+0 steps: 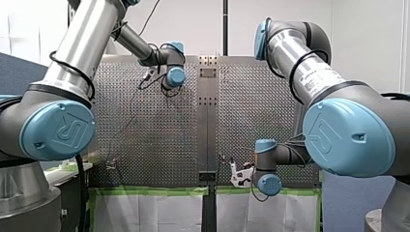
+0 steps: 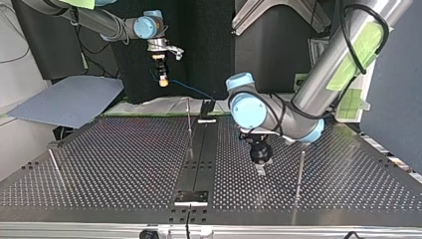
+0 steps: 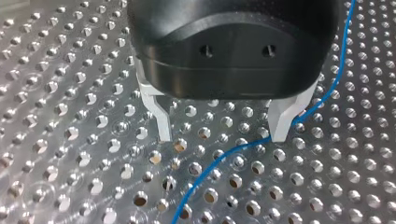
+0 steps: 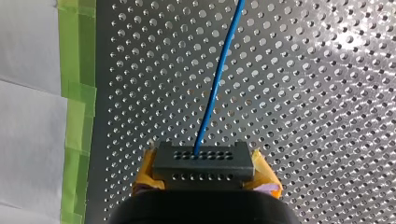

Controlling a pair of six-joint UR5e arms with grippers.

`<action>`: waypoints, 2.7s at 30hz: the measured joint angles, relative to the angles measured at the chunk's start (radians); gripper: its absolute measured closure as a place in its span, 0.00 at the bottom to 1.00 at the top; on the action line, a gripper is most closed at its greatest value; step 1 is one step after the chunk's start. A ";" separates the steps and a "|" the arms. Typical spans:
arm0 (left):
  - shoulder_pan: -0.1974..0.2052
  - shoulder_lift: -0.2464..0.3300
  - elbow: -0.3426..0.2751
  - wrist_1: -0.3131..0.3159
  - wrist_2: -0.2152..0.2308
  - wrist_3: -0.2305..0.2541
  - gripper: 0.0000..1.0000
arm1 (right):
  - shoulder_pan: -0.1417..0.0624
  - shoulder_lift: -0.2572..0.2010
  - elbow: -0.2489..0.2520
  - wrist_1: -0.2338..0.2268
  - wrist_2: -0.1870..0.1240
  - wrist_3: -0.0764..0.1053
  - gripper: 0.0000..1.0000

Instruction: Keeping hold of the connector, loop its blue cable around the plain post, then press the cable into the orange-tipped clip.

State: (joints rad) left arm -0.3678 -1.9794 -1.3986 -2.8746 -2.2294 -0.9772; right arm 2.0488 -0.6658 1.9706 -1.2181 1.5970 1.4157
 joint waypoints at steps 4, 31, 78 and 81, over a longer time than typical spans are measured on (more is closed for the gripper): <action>0.000 -0.009 0.008 0.002 0.010 0.010 0.02 | 0.000 0.000 0.000 0.001 0.000 -0.001 1.00; -0.004 -0.170 0.067 -0.060 -0.032 0.033 0.02 | 0.004 0.000 0.000 0.003 0.000 -0.003 1.00; -0.082 -0.348 0.040 -0.014 0.014 0.017 0.02 | 0.007 -0.003 -0.003 0.003 0.000 -0.006 1.00; -0.087 -0.367 0.038 -0.011 0.005 0.017 0.02 | 0.009 -0.003 -0.002 0.004 0.000 -0.006 1.00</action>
State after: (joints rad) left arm -0.4552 -2.3461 -1.3608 -2.8856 -2.2245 -0.9601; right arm 2.0574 -0.6692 1.9681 -1.2141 1.5970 1.4100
